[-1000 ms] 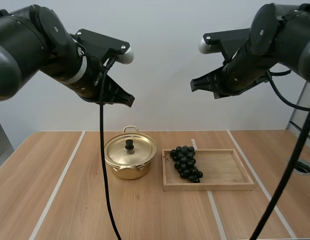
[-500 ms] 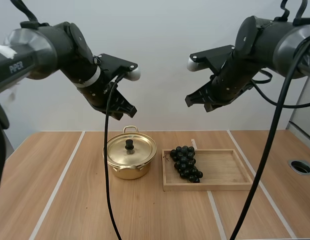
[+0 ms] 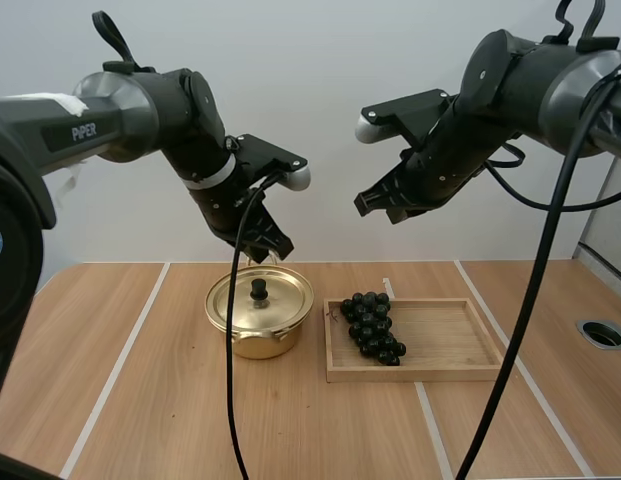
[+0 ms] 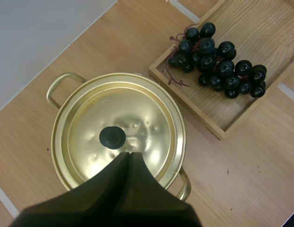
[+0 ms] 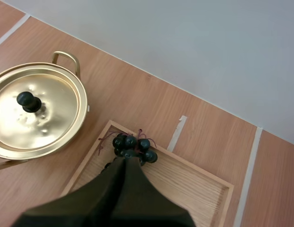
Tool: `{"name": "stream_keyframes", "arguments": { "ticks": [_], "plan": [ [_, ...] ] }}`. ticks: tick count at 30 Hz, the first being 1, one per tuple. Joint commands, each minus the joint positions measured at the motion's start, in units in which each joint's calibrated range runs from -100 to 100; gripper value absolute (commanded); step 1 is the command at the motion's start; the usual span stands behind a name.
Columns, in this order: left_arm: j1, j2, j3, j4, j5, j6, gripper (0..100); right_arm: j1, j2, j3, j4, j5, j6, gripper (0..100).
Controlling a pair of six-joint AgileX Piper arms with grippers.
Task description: Open the pot, put the grape inside, and close it
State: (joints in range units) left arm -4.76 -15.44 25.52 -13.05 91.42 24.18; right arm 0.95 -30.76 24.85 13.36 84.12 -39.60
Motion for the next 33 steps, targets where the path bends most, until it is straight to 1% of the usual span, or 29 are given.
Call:
{"name": "stream_keyframes", "arguments": {
  "ticks": [1, 4, 8, 13, 14, 17, 26, 27, 28, 29, 30, 31, 32, 33],
  "plan": [
    [-0.17, 0.0, -0.6, 0.3, -2.0, 0.2, 0, 0.1, -0.2, -0.5, 0.9, 0.3, -0.7, 0],
    [-0.17, 0.1, -0.6, 0.4, -2.0, 0.2, 0, 0.1, -0.2, -0.5, 0.7, 0.2, -1.1, 0],
    [-0.17, 0.0, -0.6, 1.0, -2.0, 0.2, 0, 0.1, -0.2, -0.5, -2.1, -1.9, -1.1, 0],
    [-0.17, 0.0, -0.6, 8.0, -2.0, 0.2, 0, 0.1, -0.2, -0.5, -8.2, -3.5, -1.1, 0],
    [-0.17, 0.0, -0.6, 9.0, -2.0, 0.2, 0, 0.1, -0.2, -0.5, -8.6, -3.5, -1.1, 0],
    [-0.17, 0.0, -0.6, 10.0, -2.0, 0.2, 0, 0.1, -0.2, -0.5, -8.7, -3.5, -1.1, 0],
    [-0.17, 0.0, -0.6, 10.0, -3.9, 0.2, 0, 0.1, -0.2, -0.5, -8.6, -3.6, -1.0, 0],
    [-0.17, 0.0, -0.6, 10.0, -4.3, 0.2, 1, 0.1, -0.2, -0.5, -8.6, -3.6, -1.0, 0],
    [-0.17, 0.0, -0.6, 10.0, -4.5, 0.2, 4, 0.1, -0.2, -0.5, -8.6, -3.9, -1.0, 0],
    [-0.17, 0.0, -0.6, 10.0, -4.7, 0.2, 10, 0.1, -0.2, -0.5, -8.6, -4.2, -0.7, 0],
    [-0.17, 0.0, -0.6, 10.0, -4.7, 0.4, 19, 0.1, -0.2, -0.5, -8.6, -4.6, -0.2, 1],
    [-0.17, 0.0, -0.6, 10.0, -4.7, 0.6, 29, 0.1, -0.2, -0.5, -8.6, -5.4, 0.6, 15],
    [-0.17, 0.0, -0.6, 10.0, -4.7, 1.1, 44, 0.1, -0.2, -0.5, -8.6, -6.0, 0.6, 34],
    [-0.17, 0.0, -0.6, 10.0, -4.7, 1.4, 64, 0.1, -0.2, -0.5, -8.5, -7.1, 0.6, 59]
  ]
}}
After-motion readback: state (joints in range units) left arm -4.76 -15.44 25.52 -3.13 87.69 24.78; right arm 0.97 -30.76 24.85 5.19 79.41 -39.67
